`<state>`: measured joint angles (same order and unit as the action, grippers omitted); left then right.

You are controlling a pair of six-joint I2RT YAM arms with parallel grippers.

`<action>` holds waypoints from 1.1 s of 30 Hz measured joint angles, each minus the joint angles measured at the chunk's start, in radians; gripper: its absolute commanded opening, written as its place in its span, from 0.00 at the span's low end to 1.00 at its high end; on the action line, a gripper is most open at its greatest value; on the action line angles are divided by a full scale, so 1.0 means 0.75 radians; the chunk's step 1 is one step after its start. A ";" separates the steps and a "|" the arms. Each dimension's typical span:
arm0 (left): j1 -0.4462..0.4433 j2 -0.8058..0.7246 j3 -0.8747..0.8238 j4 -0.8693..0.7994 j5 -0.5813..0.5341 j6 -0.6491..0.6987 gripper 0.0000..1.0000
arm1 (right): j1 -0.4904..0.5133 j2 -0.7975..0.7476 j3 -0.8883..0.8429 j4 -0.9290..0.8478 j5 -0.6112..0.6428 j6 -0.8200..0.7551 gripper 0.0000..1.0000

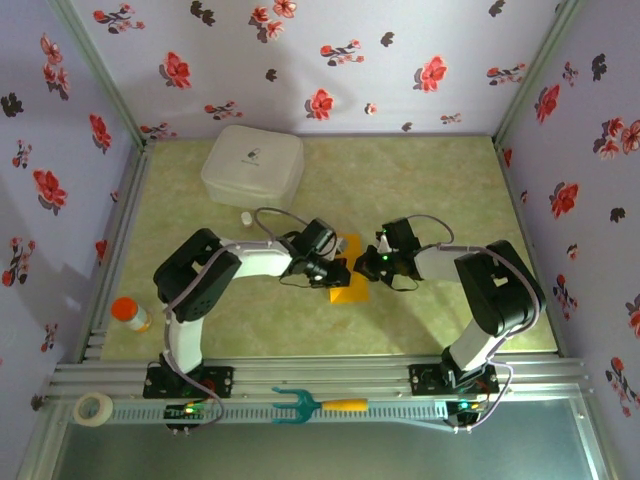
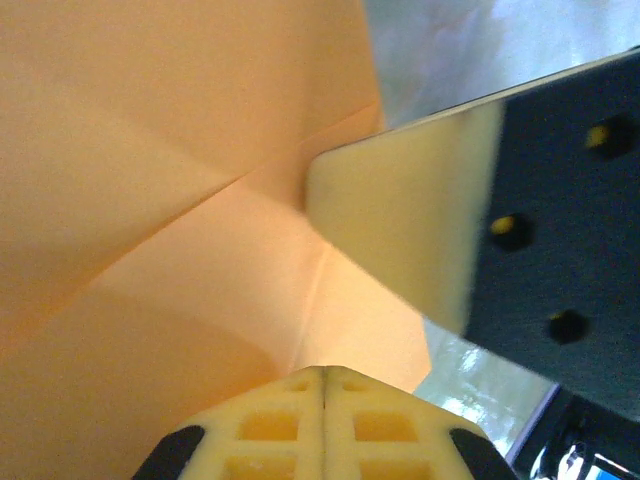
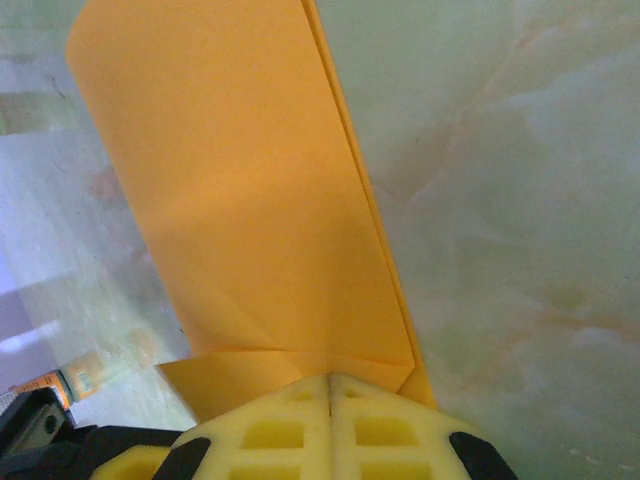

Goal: Fold a paper plane with a square sheet of paper (pick it up from the middle)
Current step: Fold the triangle a second time at the center of the table.

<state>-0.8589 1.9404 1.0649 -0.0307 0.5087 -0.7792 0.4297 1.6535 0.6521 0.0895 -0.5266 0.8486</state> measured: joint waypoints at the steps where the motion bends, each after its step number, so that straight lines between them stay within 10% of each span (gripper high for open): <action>1: -0.001 0.000 -0.011 -0.003 0.000 0.000 0.00 | 0.000 0.000 -0.001 0.001 0.000 0.000 0.00; 33: -0.034 -0.268 -0.292 -0.109 -0.087 0.104 0.00 | 0.000 0.001 -0.002 0.001 -0.002 -0.001 0.00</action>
<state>-0.8841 1.7393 0.8455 -0.1123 0.4435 -0.7010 0.4297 1.6539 0.6510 0.0898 -0.5282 0.8482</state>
